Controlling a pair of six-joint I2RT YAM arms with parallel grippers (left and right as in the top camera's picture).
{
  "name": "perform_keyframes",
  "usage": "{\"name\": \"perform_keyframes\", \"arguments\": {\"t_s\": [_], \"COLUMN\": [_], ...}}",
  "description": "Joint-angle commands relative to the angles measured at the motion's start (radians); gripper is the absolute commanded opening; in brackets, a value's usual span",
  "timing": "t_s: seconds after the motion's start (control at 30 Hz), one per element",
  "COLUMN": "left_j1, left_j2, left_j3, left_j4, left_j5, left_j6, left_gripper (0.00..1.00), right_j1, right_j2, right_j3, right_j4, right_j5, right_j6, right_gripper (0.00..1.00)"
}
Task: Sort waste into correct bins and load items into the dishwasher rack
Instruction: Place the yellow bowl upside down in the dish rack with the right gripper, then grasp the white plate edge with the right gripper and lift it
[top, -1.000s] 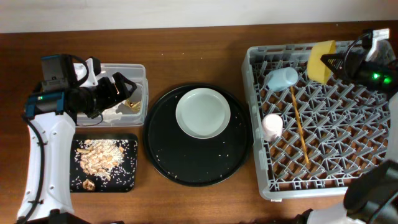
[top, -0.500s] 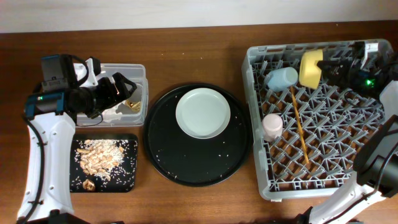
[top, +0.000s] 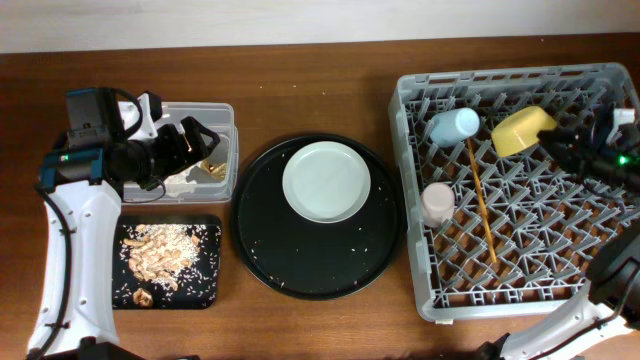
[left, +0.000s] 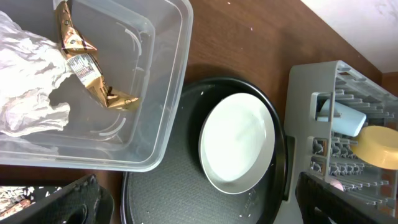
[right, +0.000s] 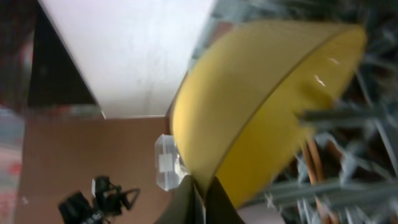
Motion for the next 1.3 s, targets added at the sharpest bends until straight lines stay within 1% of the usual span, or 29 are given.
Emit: {"name": "perform_keyframes", "arguments": {"t_s": [0.0, 0.13, 0.27, 0.33, 0.43, 0.5, 0.6, 0.67, 0.8, 0.87, 0.9, 0.93, 0.97, 1.03, 1.07, 1.13, 1.27], "left_j1": [0.002, 0.002, 0.002, 0.002, 0.002, 0.002, 0.002, 0.002, 0.002, 0.002, 0.002, 0.002, 0.002, 0.002, 0.002, 0.002, 0.002], "left_j2": [-0.011, -0.011, -0.011, -0.011, -0.011, -0.011, -0.011, -0.011, -0.011, -0.011, -0.011, -0.011, -0.011, -0.011, -0.011, -0.011, -0.011], "left_j3": [0.004, 0.004, 0.004, 0.004, 0.004, 0.004, 0.004, 0.004, 0.004, 0.004, 0.004, 0.004, 0.004, 0.004, 0.004, 0.004, 0.004], "left_j4": [0.002, 0.002, 0.002, 0.002, 0.002, 0.002, 0.002, 0.002, 0.002, 0.002, 0.002, 0.002, 0.002, 0.002, 0.002, 0.002, 0.002], "left_j5": [0.000, 0.000, -0.001, 0.000, 0.000, 0.000, -0.001, 0.000, -0.001, 0.000, 0.000, -0.001, 0.000, 0.000, 0.000, -0.001, -0.001], "left_j6": [0.009, 0.009, 0.009, 0.009, 0.009, 0.009, 0.009, 0.009, 0.009, 0.009, 0.009, 0.009, 0.009, 0.009, 0.009, 0.009, 0.009], "left_gripper": [1.00, 1.00, 1.00, 1.00, 1.00, 1.00, 1.00, 1.00, 1.00, 1.00, 1.00, 1.00, 1.00, 1.00, 1.00, 1.00, 1.00], "right_j1": [-0.044, -0.091, -0.128, -0.119, -0.058, 0.047, 0.225, 0.390, 0.702, 0.805, 0.881, 0.928, 0.979, 1.045, 1.070, 1.103, 1.123], "right_j2": [0.007, -0.013, -0.081, -0.137, -0.227, -0.303, -0.373, -0.399, -0.394, -0.385, -0.372, -0.361, -0.348, -0.319, -0.301, -0.259, -0.177], "right_j3": [0.004, 0.005, 0.022, 0.053, 0.101, 0.149, 0.179, 0.179, 0.176, 0.176, 0.176, 0.174, 0.171, 0.165, 0.165, 0.165, 0.164], "right_j4": [-0.066, -0.119, -0.150, -0.167, -0.172, -0.164, -0.163, -0.163, -0.166, -0.167, -0.168, -0.168, -0.166, -0.158, -0.156, -0.151, -0.124], "right_j5": [0.108, 0.184, 0.253, 0.299, 0.394, 0.547, 0.649, 0.742, 0.882, 0.891, 0.911, 0.941, 0.996, 1.084, 1.131, 1.212, 1.230], "right_j6": [-0.009, -0.008, -0.008, -0.008, -0.008, -0.008, -0.008, -0.009, -0.008, -0.008, 0.000, 0.011, 0.061, 0.134, 0.169, 0.234, 0.241], "right_gripper": [0.10, 0.11, 0.11, 0.13, 0.17, 0.21, 0.21, 0.22, 0.22, 0.23, 0.25, 0.26, 0.26, 0.27, 0.30, 0.32, 0.33]}}
